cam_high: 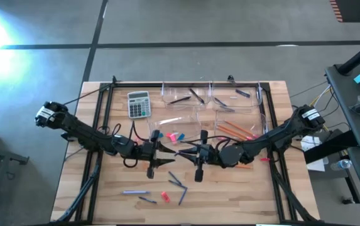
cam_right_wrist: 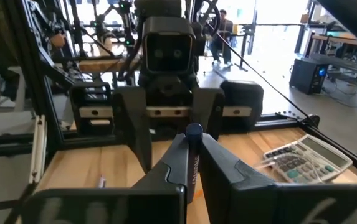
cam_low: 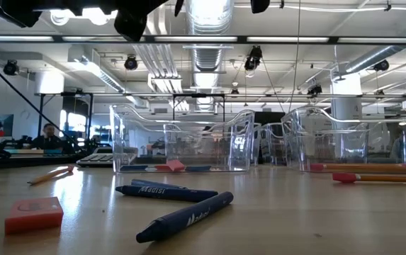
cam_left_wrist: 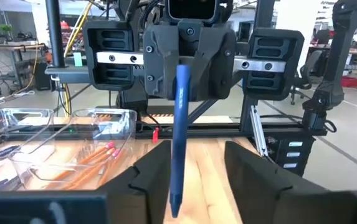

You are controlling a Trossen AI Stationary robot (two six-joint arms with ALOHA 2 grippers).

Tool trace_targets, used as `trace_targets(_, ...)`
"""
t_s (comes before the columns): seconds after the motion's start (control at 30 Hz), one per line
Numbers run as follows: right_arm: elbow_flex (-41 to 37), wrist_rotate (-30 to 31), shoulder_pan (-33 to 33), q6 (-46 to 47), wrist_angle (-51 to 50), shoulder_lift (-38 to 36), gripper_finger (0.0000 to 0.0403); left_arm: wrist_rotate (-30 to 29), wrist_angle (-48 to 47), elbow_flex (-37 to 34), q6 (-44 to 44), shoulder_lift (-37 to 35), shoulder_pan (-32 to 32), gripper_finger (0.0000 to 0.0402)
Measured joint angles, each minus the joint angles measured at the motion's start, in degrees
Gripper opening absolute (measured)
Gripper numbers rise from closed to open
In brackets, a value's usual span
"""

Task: Sort crayons/erasers/pens/pencils in bins
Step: Put the blue crayon into the top right transparent bin

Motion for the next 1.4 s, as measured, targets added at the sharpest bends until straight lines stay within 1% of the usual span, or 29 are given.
trace_targets(0.07, 0.0, 1.03, -0.02, 0.0, -1.21, -0.02, 0.0014, -1.31, -1.86, -0.41, 0.01, -0.81, -0.02, 0.0146)
trace_targets(0.17, 0.03, 5.07, -0.21, -0.33, -4.76, -0.02, 0.0013, -4.17, -7.06, -0.96, 0.03, -2.88, -0.02, 0.0156)
trace_targets(0.27, 1.29, 7.85, -1.39, -0.97, -12.67, -0.45, 0.0013, -6.13, -13.74, -1.07, -0.79, -5.7, 0.0, 0.0157)
trace_targets(0.37, 5.37, 9.64, -3.8, 1.67, -27.87, -1.98, 0.0013, -6.19, -19.55, -1.2, -2.94, -8.53, 0.0, 0.0158)
trace_targets(0.43, 9.23, 10.31, -6.51, 4.63, -40.26, -2.64, 0.0013, -6.22, -22.15, -1.2, -3.05, -9.8, -0.02, 0.0158)
trace_targets(0.53, 14.4, 10.49, -11.73, 8.66, -58.11, -2.75, 0.0013, -6.52, -23.55, -1.37, -3.1, -10.72, -0.02, 0.0158)
trace_targets(0.7, 19.99, 10.31, -23.27, 11.6, -82.19, -2.75, 0.0013, -6.54, -23.81, -1.44, -3.16, -10.7, -0.02, 0.0158)
trace_targets(0.8, 20.83, 10.33, -30.76, 12.52, -91.82, -2.81, 0.0013, -6.54, -23.86, -1.46, -3.16, -10.64, -0.02, 0.0158)
trace_targets(0.87, 20.45, 10.1, -35.74, 12.5, -94.05, -3.12, 0.0013, -6.54, -23.86, -1.46, -3.16, -10.61, -0.02, 0.0158)
trace_targets(1.0, 17.38, 5.92, -44.46, 8.53, -93.61, -3.4, 0.0013, -6.54, -23.83, -1.48, -3.16, -10.64, -0.02, 0.0158)
trace_targets(1.13, 14.01, 5.57, -50.2, 6.02, -91.34, -3.41, 0.0013, -6.54, -23.83, -1.48, -3.16, -10.61, -0.02, 0.0158)
trace_targets(1.2, 12.46, 5.57, -51.97, 5.43, -89.97, -3.39, 0.0016, -6.54, -23.83, -1.48, -3.16, -10.62, -0.02, 0.0158)
trace_targets(1.27, 11.22, 5.68, -52.76, 4.79, -87.92, -3.39, 0.0029, -6.54, -23.81, -1.48, -3.14, -10.63, -0.02, 0.0158)
trace_targets(1.4, 9.51, 5.5, -52.68, 2.06, -83.92, -3.41, 0.0075, -6.54, -23.83, -1.48, -3.01, -10.61, 0.0, 0.0158)
